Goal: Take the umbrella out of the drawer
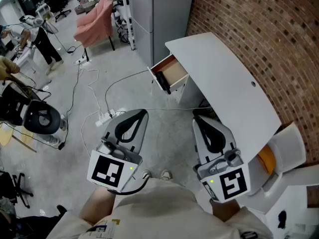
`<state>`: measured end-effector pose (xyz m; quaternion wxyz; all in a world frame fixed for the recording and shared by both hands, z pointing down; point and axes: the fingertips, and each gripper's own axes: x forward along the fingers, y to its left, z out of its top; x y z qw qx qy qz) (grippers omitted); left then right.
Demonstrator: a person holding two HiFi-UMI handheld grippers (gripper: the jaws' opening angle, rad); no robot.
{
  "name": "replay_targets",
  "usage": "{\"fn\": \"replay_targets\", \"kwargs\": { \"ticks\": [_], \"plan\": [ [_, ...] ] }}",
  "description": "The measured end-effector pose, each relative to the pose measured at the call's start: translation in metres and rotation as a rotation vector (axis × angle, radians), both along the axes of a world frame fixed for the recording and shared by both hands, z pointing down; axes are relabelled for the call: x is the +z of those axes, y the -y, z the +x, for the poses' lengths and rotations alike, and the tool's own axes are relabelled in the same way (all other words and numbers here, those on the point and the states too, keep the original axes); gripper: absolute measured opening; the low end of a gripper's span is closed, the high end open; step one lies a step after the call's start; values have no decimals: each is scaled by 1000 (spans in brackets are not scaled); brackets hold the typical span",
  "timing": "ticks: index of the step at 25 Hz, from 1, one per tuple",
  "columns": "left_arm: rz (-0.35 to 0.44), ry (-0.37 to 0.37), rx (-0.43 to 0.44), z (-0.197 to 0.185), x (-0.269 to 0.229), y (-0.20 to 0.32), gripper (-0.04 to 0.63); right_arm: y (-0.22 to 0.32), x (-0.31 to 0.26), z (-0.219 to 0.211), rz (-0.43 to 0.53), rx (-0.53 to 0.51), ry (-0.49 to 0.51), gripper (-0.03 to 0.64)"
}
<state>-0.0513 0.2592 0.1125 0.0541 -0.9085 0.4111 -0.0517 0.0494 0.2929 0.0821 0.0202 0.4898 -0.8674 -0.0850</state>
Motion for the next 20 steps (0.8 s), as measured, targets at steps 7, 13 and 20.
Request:
{"fn": "replay_targets", "kwargs": {
  "ticks": [7, 13, 20],
  "plan": [
    [-22, 7, -19, 3, 5, -1, 8, -4, -3, 7, 17, 11, 10, 6],
    [-13, -5, -23, 9, -2, -2, 8, -7, -2, 18, -12, -4, 37, 6],
    [-44, 19, -21, 18, 5, -10, 8, -12, 6, 30, -32, 12, 4, 6]
  ]
}}
